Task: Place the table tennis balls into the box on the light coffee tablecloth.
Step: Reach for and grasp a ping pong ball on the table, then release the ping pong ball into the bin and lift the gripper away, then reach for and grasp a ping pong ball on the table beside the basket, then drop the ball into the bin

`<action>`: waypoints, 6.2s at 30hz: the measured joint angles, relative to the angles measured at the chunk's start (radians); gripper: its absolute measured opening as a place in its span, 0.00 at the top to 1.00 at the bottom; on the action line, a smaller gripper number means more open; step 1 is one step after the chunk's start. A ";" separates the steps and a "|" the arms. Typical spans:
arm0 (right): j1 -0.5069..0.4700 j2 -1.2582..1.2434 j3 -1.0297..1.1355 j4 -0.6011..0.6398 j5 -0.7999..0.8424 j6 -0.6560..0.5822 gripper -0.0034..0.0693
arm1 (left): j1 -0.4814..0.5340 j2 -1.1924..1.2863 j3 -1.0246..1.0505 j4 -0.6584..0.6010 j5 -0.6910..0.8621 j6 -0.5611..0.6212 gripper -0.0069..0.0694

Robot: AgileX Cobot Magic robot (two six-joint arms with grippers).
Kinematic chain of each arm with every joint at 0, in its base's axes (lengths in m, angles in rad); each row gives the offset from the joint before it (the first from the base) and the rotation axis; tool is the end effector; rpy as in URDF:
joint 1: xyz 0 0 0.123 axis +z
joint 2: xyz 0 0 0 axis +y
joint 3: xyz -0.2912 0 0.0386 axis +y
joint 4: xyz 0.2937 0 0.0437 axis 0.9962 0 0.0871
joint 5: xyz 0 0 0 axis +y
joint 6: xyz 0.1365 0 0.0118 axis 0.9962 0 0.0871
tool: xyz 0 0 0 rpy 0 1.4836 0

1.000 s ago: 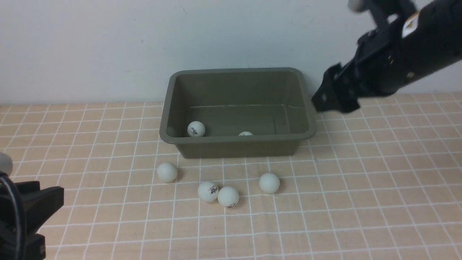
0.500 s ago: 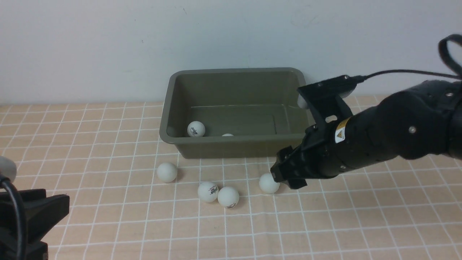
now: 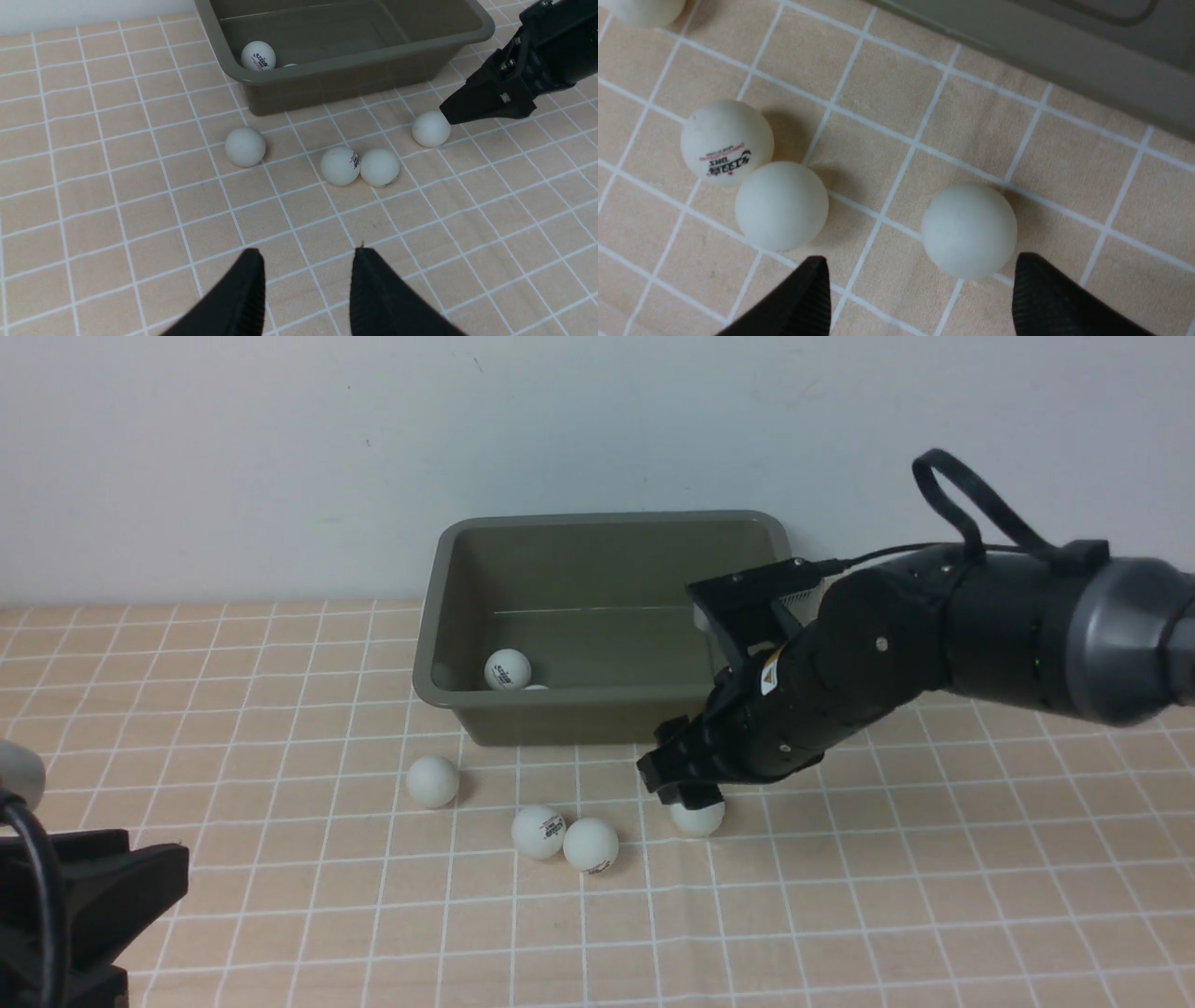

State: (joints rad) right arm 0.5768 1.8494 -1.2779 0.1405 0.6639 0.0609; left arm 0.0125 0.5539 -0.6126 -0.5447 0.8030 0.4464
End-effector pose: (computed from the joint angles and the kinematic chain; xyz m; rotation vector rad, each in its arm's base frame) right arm 0.3660 0.2522 0.1460 -0.5796 2.6947 0.3296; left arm 0.1702 -0.0490 0.3002 0.2588 2.1101 -0.3740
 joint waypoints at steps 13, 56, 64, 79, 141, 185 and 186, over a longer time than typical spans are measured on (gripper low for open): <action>0.000 0.165 -0.091 -0.090 0.064 0.050 0.30 | 0.000 0.000 0.000 0.000 0.024 0.000 0.64; -0.100 0.204 -0.371 -0.273 0.032 0.039 0.46 | 0.000 0.000 0.000 0.000 0.023 0.000 0.64; -0.136 0.236 -0.396 -0.254 0.048 0.036 0.29 | 0.000 0.000 0.000 0.000 0.023 0.000 0.64; -0.136 -0.100 -0.416 -0.402 0.150 0.023 0.25 | 0.000 0.169 -0.006 -0.002 -0.027 0.022 0.64; -0.136 -0.865 0.113 0.240 0.139 -0.363 0.30 | -0.140 1.377 -0.625 0.012 -0.152 0.346 0.46; -0.136 -0.865 0.113 0.247 0.108 -0.370 0.30 | -0.158 1.506 -1.108 -0.241 0.097 0.440 0.32; -0.136 -0.865 0.113 0.247 0.108 -0.370 0.30 | -0.158 1.504 -1.111 -0.239 0.101 0.440 0.32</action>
State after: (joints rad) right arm 0.4411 0.9842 -1.1644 0.3879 0.7720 -0.3093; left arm -0.1453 2.0577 -1.7240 -0.7842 0.9037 0.8869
